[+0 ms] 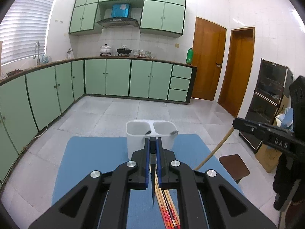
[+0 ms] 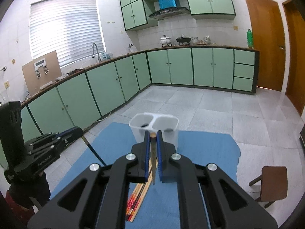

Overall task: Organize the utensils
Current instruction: 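Lift both chopsticks and drop them into the white holder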

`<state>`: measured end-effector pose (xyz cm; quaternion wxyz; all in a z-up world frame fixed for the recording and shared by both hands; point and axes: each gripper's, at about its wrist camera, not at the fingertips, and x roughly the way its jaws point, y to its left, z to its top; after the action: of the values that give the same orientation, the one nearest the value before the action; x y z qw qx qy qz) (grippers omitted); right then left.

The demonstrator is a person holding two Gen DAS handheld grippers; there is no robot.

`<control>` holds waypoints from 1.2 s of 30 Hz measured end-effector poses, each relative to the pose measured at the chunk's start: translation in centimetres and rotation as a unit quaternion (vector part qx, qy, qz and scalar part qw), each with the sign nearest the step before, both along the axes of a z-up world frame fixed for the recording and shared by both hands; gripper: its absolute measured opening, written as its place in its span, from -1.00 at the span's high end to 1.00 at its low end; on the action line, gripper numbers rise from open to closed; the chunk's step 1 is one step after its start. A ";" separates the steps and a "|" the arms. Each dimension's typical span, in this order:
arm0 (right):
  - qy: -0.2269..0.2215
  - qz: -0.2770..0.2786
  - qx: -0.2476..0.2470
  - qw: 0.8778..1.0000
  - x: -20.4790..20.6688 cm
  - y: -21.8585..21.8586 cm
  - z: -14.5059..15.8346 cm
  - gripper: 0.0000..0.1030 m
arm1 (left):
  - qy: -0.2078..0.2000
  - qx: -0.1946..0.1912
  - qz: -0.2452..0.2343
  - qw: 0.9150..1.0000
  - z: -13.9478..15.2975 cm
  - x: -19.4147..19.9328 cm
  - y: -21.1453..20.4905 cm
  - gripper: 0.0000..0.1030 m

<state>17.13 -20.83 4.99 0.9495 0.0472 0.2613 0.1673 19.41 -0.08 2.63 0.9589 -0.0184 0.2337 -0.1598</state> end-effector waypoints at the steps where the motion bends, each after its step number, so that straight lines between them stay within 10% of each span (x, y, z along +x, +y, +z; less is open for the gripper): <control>1: -0.002 0.002 0.002 1.000 0.3 0.0 0.5 0.88 | -0.004 0.001 0.000 1.000 0.3 0.1 0.0 0.88; 17: -0.093 -0.031 -0.009 0.995 8.0 -0.9 8.9 0.88 | -0.139 -0.014 0.031 0.990 9.9 7.6 -1.2 0.88; 36: -0.005 -0.044 -0.039 0.998 13.9 1.4 0.1 0.64 | -0.059 0.015 0.015 0.998 2.5 13.3 -3.5 0.62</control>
<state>31.00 -19.42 5.08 0.9585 0.0205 0.2603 0.1148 32.73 -3.60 5.15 0.9733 0.0025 0.1794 -0.1430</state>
